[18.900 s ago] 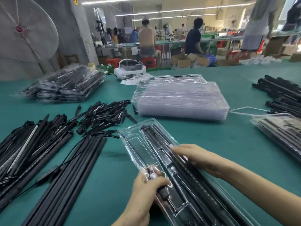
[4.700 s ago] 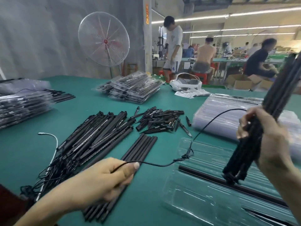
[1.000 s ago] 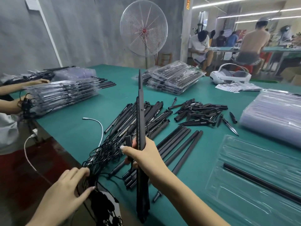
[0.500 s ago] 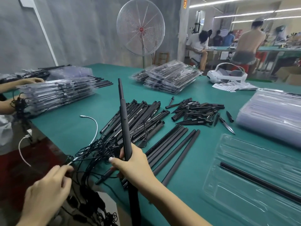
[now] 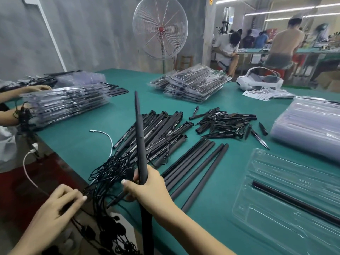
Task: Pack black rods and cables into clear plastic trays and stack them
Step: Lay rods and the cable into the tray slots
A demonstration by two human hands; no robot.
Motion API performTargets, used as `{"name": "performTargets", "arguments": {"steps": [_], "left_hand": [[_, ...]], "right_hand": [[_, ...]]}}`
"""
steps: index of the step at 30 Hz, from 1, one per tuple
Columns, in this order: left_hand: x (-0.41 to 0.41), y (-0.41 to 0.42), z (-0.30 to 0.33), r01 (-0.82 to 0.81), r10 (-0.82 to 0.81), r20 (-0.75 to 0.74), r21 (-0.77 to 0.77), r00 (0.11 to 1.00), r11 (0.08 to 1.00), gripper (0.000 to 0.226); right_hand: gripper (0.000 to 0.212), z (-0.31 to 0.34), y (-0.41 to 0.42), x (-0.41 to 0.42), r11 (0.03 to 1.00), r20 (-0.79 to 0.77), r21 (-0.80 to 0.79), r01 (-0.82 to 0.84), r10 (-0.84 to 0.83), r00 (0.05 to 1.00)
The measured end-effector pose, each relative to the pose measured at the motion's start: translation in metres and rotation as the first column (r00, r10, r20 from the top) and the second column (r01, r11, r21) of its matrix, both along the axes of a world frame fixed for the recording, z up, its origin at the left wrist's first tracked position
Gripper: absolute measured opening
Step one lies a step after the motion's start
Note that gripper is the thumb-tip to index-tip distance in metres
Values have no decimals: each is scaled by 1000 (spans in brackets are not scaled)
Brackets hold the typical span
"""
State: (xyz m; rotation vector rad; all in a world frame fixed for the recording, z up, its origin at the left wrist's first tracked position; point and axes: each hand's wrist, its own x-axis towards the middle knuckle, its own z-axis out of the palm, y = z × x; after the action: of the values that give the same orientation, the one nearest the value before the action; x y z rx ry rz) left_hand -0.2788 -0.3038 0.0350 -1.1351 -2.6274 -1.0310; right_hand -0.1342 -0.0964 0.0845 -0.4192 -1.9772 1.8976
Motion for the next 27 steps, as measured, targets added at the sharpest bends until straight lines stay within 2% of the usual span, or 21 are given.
{"name": "performTargets", "arguments": {"steps": [2,4,6,9,11,12,14,16,17,19,21,22,25,27], "left_hand": [[3,8,-1,-71,62,59,161,996,984,7],[0,12,-3,-134,101,146,240,984,961,13],[-6,9,-6,-138,80,230,246,970,959,25],[-16,10,-7,-154,59,262,357,963,921,37],[-22,14,-2,-226,43,350,501,936,836,40],[-25,14,1,-259,40,393,524,919,812,41],[-28,12,6,-215,41,372,440,927,872,44],[-24,10,13,-118,71,230,199,971,973,40],[-20,9,16,-100,92,121,61,988,993,35],[-8,9,24,-91,84,-64,-117,994,989,24],[5,14,28,-97,66,-139,-237,988,967,24],[13,17,29,-94,58,-143,-260,988,961,22],[34,32,27,-49,18,-155,-199,988,979,16],[42,46,25,-28,-6,-160,-207,987,978,17]], "right_hand": [[28,-1,-5,-3,997,-32,-72,31,-33,999],[26,-1,-10,-8,973,-69,-231,15,-32,997],[27,0,-12,-11,955,-79,-295,41,-67,995],[27,-4,-11,-13,975,-32,-206,85,-94,995],[28,-8,-10,-13,984,30,-159,78,-74,997],[29,-10,-10,-13,983,54,-168,74,-66,996],[31,-11,-12,-13,978,66,-193,73,-61,996],[29,-12,-11,-13,974,50,-212,77,-68,996],[28,-11,-9,-13,969,35,-234,76,-70,997],[28,-5,-5,-13,953,-14,-295,73,-81,997],[25,2,-3,-13,942,-60,-329,65,-90,994],[25,5,-2,-12,947,-67,-313,68,-94,993],[25,7,-4,-11,967,-66,-242,77,-96,993],[25,9,-6,-9,963,-70,-262,59,-80,994]]}}
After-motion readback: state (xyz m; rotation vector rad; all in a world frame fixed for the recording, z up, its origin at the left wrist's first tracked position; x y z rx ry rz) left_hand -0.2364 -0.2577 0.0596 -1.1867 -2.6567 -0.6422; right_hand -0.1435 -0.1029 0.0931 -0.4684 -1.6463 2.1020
